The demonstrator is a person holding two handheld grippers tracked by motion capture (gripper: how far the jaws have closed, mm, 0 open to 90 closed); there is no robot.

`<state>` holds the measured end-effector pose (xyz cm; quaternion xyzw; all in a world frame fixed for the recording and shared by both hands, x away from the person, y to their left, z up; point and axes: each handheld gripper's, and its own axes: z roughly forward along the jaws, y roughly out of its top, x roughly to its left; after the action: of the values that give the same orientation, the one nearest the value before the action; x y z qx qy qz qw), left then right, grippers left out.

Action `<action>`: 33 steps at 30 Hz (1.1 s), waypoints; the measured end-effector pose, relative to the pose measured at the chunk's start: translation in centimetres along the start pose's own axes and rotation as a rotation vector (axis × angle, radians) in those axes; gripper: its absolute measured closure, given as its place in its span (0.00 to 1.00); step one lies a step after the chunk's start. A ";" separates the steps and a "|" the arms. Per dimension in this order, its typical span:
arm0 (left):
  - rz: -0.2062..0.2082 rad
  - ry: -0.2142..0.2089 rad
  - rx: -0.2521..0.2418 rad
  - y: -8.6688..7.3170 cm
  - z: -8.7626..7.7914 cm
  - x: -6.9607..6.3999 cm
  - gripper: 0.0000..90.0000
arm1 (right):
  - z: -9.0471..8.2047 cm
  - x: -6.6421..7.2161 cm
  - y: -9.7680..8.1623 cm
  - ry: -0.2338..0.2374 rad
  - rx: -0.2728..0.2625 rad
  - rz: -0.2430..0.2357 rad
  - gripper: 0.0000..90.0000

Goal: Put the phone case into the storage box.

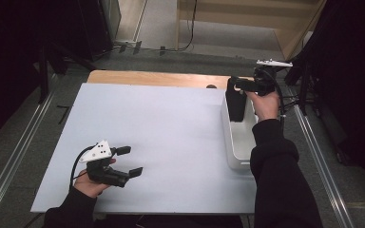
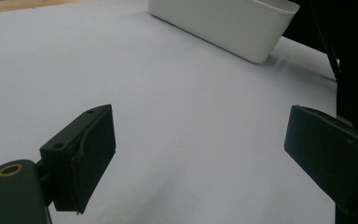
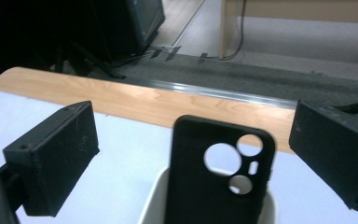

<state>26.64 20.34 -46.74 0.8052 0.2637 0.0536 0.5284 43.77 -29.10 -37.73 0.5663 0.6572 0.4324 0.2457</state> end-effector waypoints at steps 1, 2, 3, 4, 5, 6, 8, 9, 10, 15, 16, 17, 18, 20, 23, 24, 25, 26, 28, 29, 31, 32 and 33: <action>0.000 0.001 0.000 0.0 0.0 0.0 0.10 | 0.0 0.1 0.0 0.008 0.000 -0.005 0.00; -0.003 0.001 -0.003 0.0 0.0 0.0 0.10 | -0.1 0.3 0.0 0.019 0.001 -0.007 0.00; -0.005 0.002 -0.003 0.0 0.0 0.0 0.10 | -0.2 0.5 0.0 0.034 0.002 -0.006 0.00; -0.004 0.003 -0.003 0.0 0.0 0.0 0.10 | -0.2 0.6 0.0 0.048 0.000 -0.005 0.00; -0.004 0.002 -0.003 0.0 0.0 0.0 0.10 | -0.3 0.7 0.0 0.061 0.005 -0.004 0.00; -0.005 0.002 -0.004 0.0 0.0 0.0 0.10 | -0.4 0.9 -0.1 0.076 0.001 -0.006 0.00; -0.004 0.003 -0.003 0.0 0.0 0.0 0.10 | -0.6 1.2 -0.1 0.102 0.003 -0.008 0.00; -0.004 0.002 -0.005 0.0 0.0 0.0 0.10 | -0.6 1.3 -0.2 0.111 0.007 -0.013 0.00; -0.004 0.003 -0.005 0.0 0.0 0.0 0.10 | -0.7 1.5 -0.2 0.120 0.011 -0.018 0.00; -0.003 0.005 -0.003 0.0 -0.1 0.1 0.10 | -1.0 2.4 -0.5 0.176 0.018 -0.048 0.00; -0.003 0.006 -0.003 0.0 -0.1 0.1 0.10 | -1.1 2.6 -0.5 0.189 0.021 -0.054 0.00; -0.003 0.006 -0.003 0.0 -0.1 0.1 0.10 | -1.2 2.8 -0.6 0.199 0.024 -0.057 0.00; -0.003 0.006 -0.002 0.0 -0.1 0.1 0.10 | -1.3 2.9 -0.7 0.203 0.020 -0.063 0.00; -0.004 0.005 -0.003 0.0 -0.1 0.1 0.10 | -1.5 3.2 -0.8 0.224 0.017 -0.064 0.00; -0.003 0.004 -0.005 0.0 -0.1 0.1 0.10 | -1.7 3.6 -1.0 0.250 0.020 -0.074 0.00; -0.001 0.003 -0.005 0.0 -0.1 0.1 0.10 | -1.8 3.7 -1.1 0.262 0.022 -0.078 0.00; -0.002 0.004 -0.004 0.0 -0.1 0.2 0.10 | -1.8 3.8 -1.2 0.269 0.021 -0.085 0.00; -0.002 0.003 -0.005 0.0 -0.1 0.2 0.10 | -1.9 3.9 -1.3 0.281 0.024 -0.088 0.00; -0.002 0.004 -0.004 0.0 -0.1 0.2 0.10 | -2.1 4.0 -1.5 0.300 0.025 -0.095 0.00; -0.001 0.003 -0.003 0.0 -0.1 0.2 0.10 | -2.2 4.2 -1.6 0.307 0.030 -0.089 0.00; -0.002 0.003 -0.003 0.0 -0.1 0.2 0.10 | -2.3 4.3 -1.8 0.319 0.043 -0.105 0.00; -0.001 0.003 -0.003 0.0 -0.1 0.2 0.10 | -2.4 4.5 -1.9 0.326 0.049 -0.112 0.00; -0.001 0.003 -0.002 0.0 -0.1 0.2 0.10 | -2.5 4.6 -2.0 0.332 0.051 -0.119 0.00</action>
<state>26.77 20.52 -46.72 0.8045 0.2646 0.0548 0.5290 39.62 -25.40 -37.39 0.4534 0.7319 0.4879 0.1441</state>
